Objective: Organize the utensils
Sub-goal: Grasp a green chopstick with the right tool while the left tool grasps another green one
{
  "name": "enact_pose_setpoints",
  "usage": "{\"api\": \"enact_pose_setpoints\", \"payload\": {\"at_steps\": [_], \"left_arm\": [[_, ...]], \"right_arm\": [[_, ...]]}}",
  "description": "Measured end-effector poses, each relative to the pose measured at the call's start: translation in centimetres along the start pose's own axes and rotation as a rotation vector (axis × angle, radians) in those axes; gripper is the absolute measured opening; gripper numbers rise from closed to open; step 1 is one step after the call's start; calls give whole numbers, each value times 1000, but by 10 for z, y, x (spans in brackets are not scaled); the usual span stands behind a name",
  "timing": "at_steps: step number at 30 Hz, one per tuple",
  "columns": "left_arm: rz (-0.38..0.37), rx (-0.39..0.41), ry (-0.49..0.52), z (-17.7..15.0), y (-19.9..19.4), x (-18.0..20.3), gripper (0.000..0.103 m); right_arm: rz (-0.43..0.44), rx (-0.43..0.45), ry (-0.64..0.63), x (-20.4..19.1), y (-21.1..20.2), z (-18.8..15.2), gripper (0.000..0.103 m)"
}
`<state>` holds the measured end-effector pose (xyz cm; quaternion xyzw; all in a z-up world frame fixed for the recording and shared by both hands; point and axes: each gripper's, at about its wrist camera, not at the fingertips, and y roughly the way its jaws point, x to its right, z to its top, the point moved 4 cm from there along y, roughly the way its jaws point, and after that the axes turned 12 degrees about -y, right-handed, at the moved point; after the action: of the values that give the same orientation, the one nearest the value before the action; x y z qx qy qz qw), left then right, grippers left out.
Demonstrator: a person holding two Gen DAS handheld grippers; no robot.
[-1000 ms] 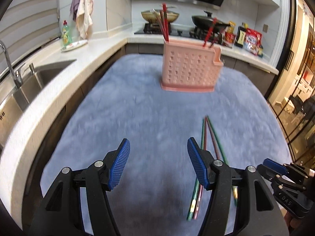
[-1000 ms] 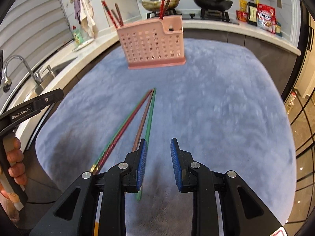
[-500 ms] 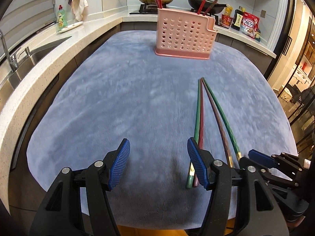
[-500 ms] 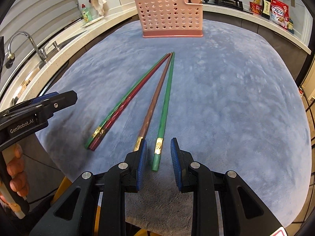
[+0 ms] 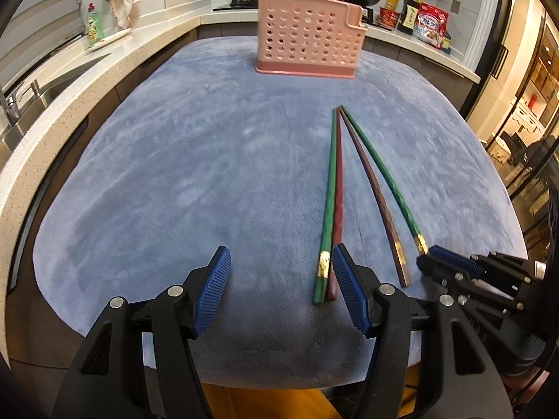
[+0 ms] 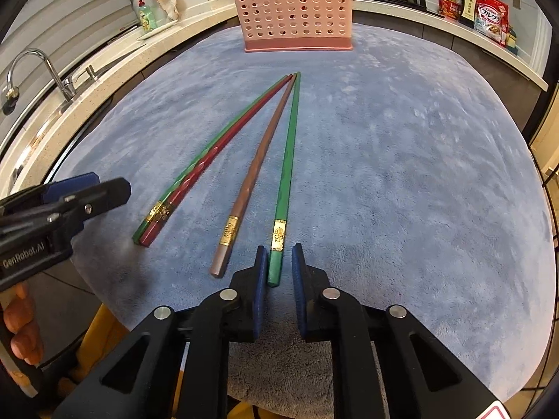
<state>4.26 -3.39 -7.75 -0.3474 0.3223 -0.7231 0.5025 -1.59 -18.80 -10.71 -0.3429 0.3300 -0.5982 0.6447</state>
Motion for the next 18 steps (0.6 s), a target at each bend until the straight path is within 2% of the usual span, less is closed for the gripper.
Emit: {"api": "enact_pose_setpoints", "payload": {"at_steps": [13, 18], "left_arm": [[23, -57, -4, -13, 19, -3, 57], [32, -52, -11, -13, 22, -4, 57]], "right_arm": [[8, 3, 11, 1, 0, -1, 9], [8, 3, 11, 1, 0, -1, 9]]}}
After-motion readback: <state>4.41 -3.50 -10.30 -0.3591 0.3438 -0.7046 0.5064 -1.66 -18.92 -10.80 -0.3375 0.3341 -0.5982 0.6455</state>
